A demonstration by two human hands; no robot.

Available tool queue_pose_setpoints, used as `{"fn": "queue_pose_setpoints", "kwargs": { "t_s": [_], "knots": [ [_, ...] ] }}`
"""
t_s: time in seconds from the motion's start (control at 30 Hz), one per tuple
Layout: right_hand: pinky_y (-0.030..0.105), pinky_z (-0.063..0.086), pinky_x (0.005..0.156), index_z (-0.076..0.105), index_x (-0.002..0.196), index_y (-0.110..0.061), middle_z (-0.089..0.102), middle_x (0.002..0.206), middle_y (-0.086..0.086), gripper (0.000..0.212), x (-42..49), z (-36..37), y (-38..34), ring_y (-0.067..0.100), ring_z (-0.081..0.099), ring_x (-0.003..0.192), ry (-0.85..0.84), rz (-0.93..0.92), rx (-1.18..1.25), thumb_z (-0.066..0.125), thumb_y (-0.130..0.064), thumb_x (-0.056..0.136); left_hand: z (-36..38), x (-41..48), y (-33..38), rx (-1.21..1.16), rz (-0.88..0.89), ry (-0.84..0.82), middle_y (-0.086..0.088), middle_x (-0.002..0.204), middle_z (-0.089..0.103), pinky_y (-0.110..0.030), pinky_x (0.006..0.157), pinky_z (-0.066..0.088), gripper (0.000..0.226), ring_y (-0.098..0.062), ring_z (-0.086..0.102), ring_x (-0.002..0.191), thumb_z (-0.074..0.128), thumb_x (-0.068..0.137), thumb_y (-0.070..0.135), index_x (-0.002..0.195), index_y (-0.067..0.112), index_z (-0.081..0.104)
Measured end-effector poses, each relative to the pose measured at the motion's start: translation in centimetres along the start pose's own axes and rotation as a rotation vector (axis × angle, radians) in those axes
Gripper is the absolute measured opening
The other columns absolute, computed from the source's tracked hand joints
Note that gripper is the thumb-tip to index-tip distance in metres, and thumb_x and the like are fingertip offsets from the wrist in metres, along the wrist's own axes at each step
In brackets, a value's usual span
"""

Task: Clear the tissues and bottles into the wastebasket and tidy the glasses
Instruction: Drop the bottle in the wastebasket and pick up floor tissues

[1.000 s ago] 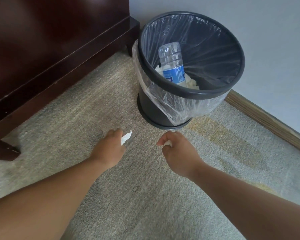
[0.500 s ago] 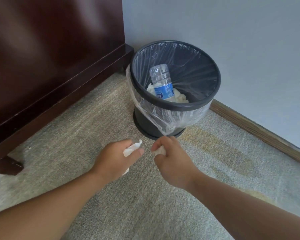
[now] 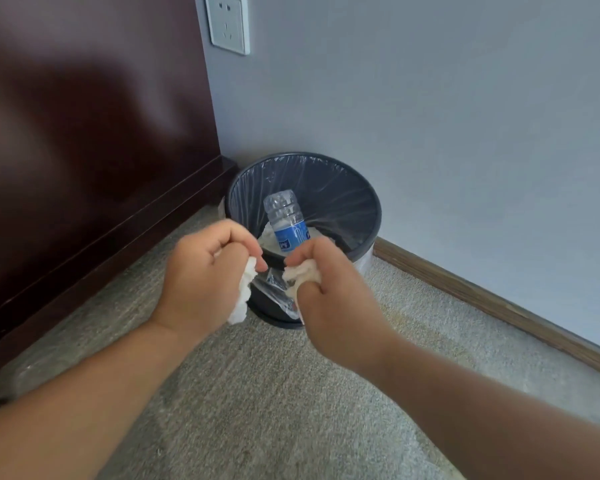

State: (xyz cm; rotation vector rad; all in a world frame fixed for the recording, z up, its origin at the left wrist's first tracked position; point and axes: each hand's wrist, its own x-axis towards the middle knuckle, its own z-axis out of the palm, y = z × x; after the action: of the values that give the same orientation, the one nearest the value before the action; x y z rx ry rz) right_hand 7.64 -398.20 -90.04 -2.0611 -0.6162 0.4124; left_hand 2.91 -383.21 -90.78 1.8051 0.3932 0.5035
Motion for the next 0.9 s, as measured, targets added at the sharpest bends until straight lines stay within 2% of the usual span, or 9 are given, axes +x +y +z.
{"fn": "queue_pose_setpoints", "kwargs": {
  "t_s": [0.1, 0.17, 0.27, 0.33, 0.43, 0.5, 0.6, 0.77, 0.9],
  "knots": [
    [0.012, 0.032, 0.046, 0.051, 0.095, -0.029, 0.051, 0.087, -0.004, 0.029, 1.7, -1.0, -0.5, 0.003, 0.045, 0.06, 0.06, 0.009, 0.018, 0.039, -0.002, 0.091, 0.4, 2.0, 1.2, -0.008, 0.039, 0.038, 0.001, 0.052, 0.059, -0.027, 0.045, 0.04, 0.022, -0.01, 0.051, 0.047, 0.044, 0.072, 0.01, 0.063, 0.015, 0.063],
    [0.012, 0.032, 0.049, 0.052, 0.094, -0.026, 0.053, 0.089, -0.004, 0.026, 2.8, -1.6, -0.8, 0.003, 0.046, 0.064, 0.101, -0.001, 0.002, 0.041, -0.003, 0.091, 1.0, 3.3, 1.3, 0.002, 0.042, 0.053, 0.007, 0.046, 0.051, -0.026, 0.046, 0.035, 0.021, -0.01, 0.045, 0.045, 0.05, 0.078, 0.019, 0.06, 0.014, 0.059],
    [0.01, 0.037, 0.046, 0.054, 0.098, -0.021, 0.057, 0.092, 0.0, 0.018, 4.4, -2.3, -1.3, 0.002, 0.049, 0.061, 0.132, 0.002, 0.013, 0.042, -0.009, 0.092, 1.8, 5.0, 1.6, 0.082, 0.101, 0.079, 0.01, 0.042, 0.04, -0.029, 0.048, 0.032, 0.048, -0.008, 0.037, 0.045, 0.055, 0.092, 0.033, 0.049, 0.017, 0.042],
    [0.012, 0.04, 0.046, 0.054, 0.104, -0.018, 0.057, 0.101, 0.005, 0.018, 5.6, -2.7, -1.4, 0.005, 0.053, 0.066, 0.108, 0.043, 0.028, 0.041, -0.012, 0.093, 2.5, 5.8, 2.0, 0.175, 0.161, 0.086, 0.009, 0.045, 0.039, -0.031, 0.052, 0.029, 0.051, -0.007, 0.034, 0.048, 0.049, 0.097, 0.033, 0.051, 0.02, 0.033],
    [0.03, 0.048, 0.067, 0.052, 0.107, -0.023, 0.048, 0.118, 0.006, 0.028, 7.4, -3.1, -1.2, 0.026, 0.054, 0.099, 0.098, 0.098, -0.029, 0.038, -0.007, 0.089, 3.3, 7.1, 2.1, 0.201, 0.134, 0.083, 0.005, 0.055, 0.037, -0.037, 0.06, 0.031, 0.041, -0.017, 0.036, 0.06, 0.041, 0.097, 0.029, 0.059, 0.019, 0.031],
    [0.038, 0.05, 0.076, 0.051, 0.109, -0.023, 0.044, 0.121, 0.005, 0.036, 8.1, -3.6, -1.1, 0.028, 0.05, 0.103, 0.115, 0.102, -0.119, 0.036, 0.0, 0.086, 3.7, 8.0, 2.0, 0.194, 0.067, 0.088, 0.004, 0.064, 0.041, -0.039, 0.066, 0.034, 0.027, -0.022, 0.038, 0.069, 0.036, 0.089, 0.025, 0.064, 0.015, 0.038],
    [0.032, 0.043, 0.075, 0.049, 0.122, -0.018, 0.041, 0.127, 0.007, 0.046, 8.9, -4.0, -0.8, 0.018, 0.047, 0.089, 0.086, 0.069, -0.19, 0.036, 0.007, 0.086, 4.3, 8.9, 1.8, 0.272, -0.004, 0.088, -0.006, 0.084, 0.051, -0.038, 0.073, 0.037, 0.02, -0.025, 0.043, 0.081, 0.034, 0.092, 0.016, 0.081, 0.006, 0.046],
    [0.019, 0.03, 0.078, 0.041, 0.14, -0.021, 0.04, 0.14, 0.007, 0.054, 10.1, -4.1, 0.2, 0.012, 0.042, 0.097, 0.093, 0.055, -0.301, 0.04, 0.001, 0.091, 5.4, 9.8, 0.4, 0.349, -0.039, 0.073, -0.007, 0.104, 0.049, -0.031, 0.073, 0.031, 0.018, -0.023, 0.046, 0.09, 0.035, 0.098, 0.025, 0.093, 0.01, 0.043],
    [0.031, 0.04, 0.09, 0.036, 0.146, -0.022, 0.036, 0.146, 0.007, 0.058, 10.3, -3.4, 1.0, 0.023, 0.05, 0.118, 0.014, 0.051, -0.366, 0.051, -0.015, 0.091, 5.8, 9.8, -0.8, 0.464, -0.105, -0.083, -0.003, 0.113, 0.053, -0.034, 0.081, 0.038, 0.024, -0.022, 0.051, 0.101, 0.042, 0.096, 0.039, 0.105, 0.019, 0.051]
  ]
}}
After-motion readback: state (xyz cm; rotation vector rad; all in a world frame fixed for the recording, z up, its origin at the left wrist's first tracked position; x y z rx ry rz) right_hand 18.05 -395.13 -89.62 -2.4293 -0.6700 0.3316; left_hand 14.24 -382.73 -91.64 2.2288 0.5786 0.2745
